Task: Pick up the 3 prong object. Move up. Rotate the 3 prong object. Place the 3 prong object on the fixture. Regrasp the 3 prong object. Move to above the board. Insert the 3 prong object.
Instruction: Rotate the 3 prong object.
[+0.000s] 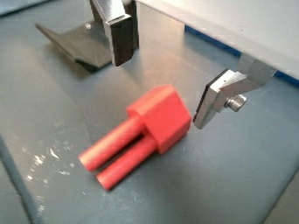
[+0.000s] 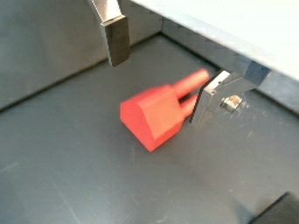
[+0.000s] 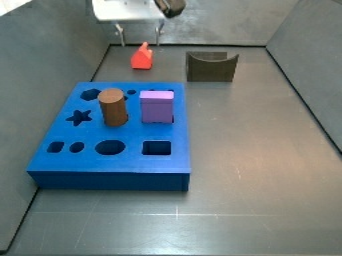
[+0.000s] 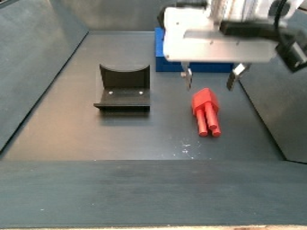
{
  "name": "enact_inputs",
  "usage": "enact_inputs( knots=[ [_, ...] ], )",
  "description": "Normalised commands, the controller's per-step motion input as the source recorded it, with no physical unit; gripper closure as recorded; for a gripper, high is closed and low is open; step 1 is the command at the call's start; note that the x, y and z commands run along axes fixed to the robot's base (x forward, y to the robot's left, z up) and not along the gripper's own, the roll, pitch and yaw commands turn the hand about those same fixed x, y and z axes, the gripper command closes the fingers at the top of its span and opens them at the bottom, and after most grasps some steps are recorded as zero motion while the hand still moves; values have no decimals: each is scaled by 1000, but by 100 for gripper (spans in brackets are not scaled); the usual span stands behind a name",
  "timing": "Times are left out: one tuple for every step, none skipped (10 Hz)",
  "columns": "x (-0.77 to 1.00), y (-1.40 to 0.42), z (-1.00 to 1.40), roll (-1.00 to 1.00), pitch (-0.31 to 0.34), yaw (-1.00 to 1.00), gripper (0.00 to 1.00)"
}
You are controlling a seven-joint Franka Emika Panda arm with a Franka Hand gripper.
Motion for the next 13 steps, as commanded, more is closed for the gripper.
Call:
enact_inputs(
  knots=[
    [-30, 14, 884, 24, 73, -24, 0],
    [-32, 16, 687, 32, 73, -27, 0],
    [0, 0, 0, 0, 0, 1000, 0],
    [-3, -13, -202, 0, 1, 1000, 0],
    [10, -11, -273, 1, 0, 1000, 0],
    [49, 5, -207, 1, -2, 1000, 0],
    [41, 2, -123, 1, -2, 1000, 0],
    [33, 2, -67, 1, -2, 1000, 0],
    [24, 2, -57, 1, -3, 1000, 0],
    [26, 2, -54, 1, -3, 1000, 0],
    [28, 3, -48, 1, -3, 1000, 0],
    [29, 3, -45, 1, -3, 1000, 0],
    [30, 3, -44, 1, -4, 1000, 0]
  ],
)
